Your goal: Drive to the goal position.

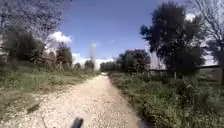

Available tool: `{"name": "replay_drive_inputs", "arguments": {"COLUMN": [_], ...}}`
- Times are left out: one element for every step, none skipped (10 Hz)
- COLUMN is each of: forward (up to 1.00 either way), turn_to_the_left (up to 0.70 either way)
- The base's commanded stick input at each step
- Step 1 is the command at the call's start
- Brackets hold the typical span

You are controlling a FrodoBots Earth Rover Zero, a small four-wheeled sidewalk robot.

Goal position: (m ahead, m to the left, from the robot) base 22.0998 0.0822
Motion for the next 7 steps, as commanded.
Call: {"name": "replay_drive_inputs", "arguments": {"forward": [0.70,0.70,0.70,0.70,0.70,0.70,0.70], "turn_to_the_left": [0.00,0.00,0.00,0.00,0.00,0.00,0.00]}}
